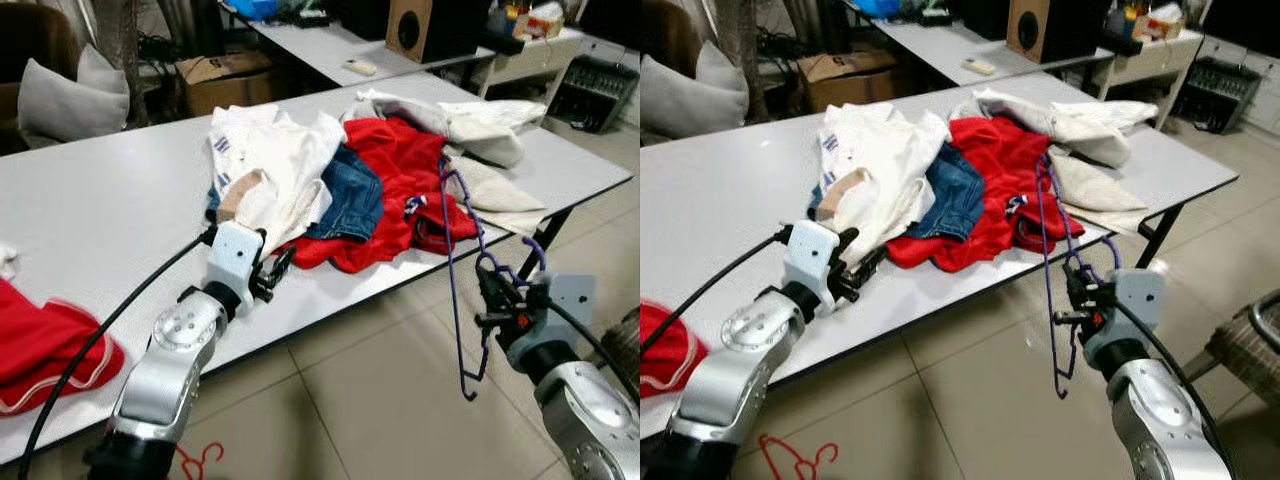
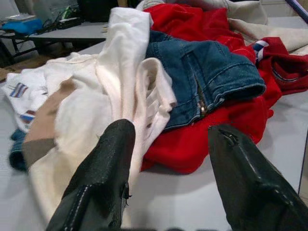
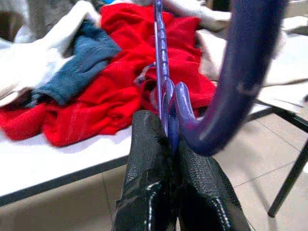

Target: Hang hanger

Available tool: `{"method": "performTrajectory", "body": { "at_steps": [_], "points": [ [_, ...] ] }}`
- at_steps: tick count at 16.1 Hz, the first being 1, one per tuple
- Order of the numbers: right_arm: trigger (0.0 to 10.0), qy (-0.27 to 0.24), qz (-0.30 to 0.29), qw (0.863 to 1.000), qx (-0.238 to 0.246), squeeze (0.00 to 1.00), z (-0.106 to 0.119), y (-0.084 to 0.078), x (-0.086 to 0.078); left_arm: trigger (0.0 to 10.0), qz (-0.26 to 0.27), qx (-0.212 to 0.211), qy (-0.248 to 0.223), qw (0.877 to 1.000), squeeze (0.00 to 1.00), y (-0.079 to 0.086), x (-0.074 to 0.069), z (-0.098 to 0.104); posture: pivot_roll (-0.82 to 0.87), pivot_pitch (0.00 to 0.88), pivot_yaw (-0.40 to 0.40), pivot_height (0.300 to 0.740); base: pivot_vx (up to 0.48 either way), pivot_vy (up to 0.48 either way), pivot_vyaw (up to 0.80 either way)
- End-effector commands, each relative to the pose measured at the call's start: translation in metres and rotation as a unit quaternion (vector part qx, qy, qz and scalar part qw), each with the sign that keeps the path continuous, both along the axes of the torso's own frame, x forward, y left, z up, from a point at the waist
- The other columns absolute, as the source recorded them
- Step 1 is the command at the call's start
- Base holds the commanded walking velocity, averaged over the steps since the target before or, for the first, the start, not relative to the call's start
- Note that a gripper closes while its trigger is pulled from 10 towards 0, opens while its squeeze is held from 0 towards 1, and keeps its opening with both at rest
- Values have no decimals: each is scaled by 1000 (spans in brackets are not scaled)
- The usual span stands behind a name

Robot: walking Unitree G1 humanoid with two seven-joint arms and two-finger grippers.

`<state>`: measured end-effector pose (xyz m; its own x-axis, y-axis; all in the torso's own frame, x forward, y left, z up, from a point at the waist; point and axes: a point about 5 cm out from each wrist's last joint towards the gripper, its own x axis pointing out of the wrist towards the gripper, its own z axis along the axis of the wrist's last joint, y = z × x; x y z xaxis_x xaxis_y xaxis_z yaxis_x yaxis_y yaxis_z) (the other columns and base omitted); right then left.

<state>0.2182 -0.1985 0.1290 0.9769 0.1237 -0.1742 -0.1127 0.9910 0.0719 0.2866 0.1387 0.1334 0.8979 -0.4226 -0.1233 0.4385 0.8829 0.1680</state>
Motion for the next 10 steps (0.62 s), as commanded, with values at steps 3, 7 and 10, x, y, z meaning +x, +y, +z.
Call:
{"method": "performTrajectory", "body": {
  "at_steps": [3, 7, 10],
  "points": [
    [10000, 25, 17, 998, -46, 0, -5, 1, -3, 10000, -29, 13, 5, 999, 0, -7, 10, 0, -174, 0, 11, 740, 0, 0, 0],
    [10000, 4, 5, 997, -81, 0, 0, -7, -6, 10000, -66, 65, 18, 996, 0, -17, 23, -10, -223, 0, 32, 740, 0, 0, 0],
    [10000, -6, -2, 996, -84, 0, 4, -8, -7, 10000, -38, 108, 28, 993, 0, -10, 34, -17, -240, 0, 40, 740, 0, 0, 0]
  ]
}}
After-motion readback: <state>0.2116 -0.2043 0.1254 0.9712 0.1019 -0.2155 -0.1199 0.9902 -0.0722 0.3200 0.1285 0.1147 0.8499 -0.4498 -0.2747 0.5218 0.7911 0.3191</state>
